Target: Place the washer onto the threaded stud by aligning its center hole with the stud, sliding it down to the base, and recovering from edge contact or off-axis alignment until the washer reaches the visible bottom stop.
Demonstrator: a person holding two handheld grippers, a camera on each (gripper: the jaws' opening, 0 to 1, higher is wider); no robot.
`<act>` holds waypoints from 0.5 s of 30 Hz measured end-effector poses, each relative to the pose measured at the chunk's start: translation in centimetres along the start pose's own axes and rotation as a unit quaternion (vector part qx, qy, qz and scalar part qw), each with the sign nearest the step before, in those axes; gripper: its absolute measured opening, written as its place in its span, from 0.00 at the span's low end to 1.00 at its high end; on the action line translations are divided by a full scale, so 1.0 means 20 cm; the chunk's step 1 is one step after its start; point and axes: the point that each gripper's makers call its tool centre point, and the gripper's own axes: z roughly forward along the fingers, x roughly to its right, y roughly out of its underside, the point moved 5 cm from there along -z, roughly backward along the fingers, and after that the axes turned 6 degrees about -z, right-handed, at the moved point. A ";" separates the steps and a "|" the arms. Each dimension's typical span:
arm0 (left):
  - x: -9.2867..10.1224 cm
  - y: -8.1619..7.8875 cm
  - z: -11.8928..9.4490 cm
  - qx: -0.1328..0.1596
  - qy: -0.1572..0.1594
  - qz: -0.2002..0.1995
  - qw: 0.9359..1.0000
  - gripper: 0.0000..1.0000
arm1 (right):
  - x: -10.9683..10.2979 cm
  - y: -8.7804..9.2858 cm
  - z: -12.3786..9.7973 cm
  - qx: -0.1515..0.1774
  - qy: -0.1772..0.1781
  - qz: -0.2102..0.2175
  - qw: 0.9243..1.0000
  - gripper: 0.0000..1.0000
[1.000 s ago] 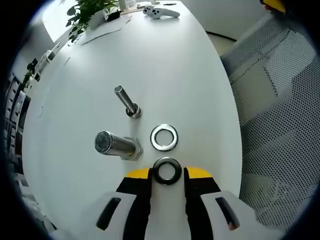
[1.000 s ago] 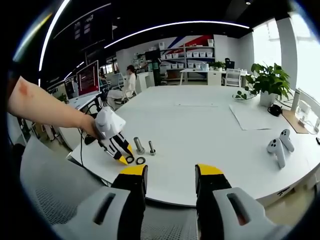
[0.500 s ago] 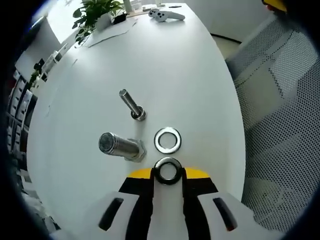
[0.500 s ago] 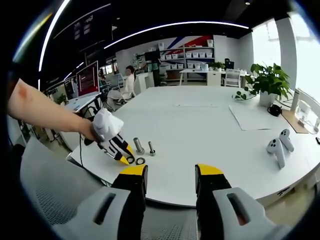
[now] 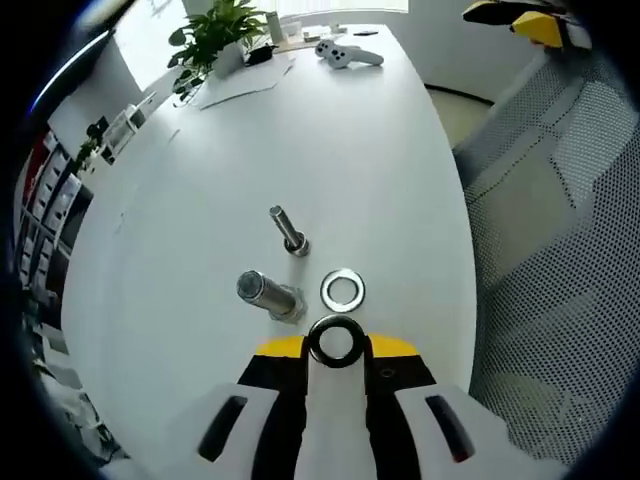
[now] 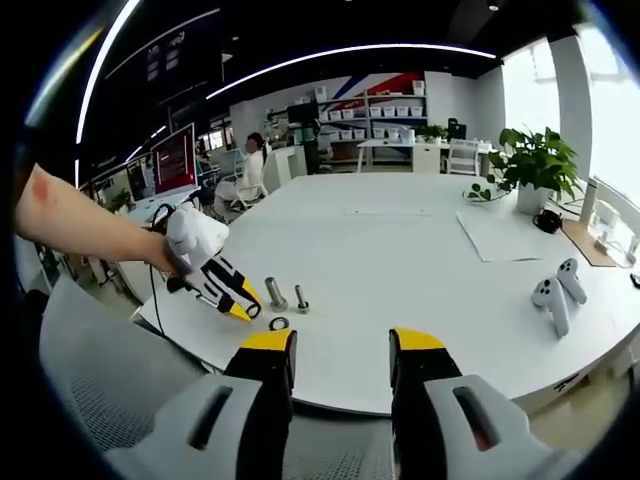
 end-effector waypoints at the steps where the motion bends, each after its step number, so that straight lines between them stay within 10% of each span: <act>1: 0.00 -0.01 -0.02 0.003 -0.002 -0.001 1.000 0.19 | 0.00 0.00 0.00 0.000 0.000 0.001 1.000 0.39; 15: -0.06 -0.15 -0.14 0.012 -0.024 0.029 0.999 0.19 | 0.00 0.00 0.00 0.000 -0.001 0.001 1.000 0.39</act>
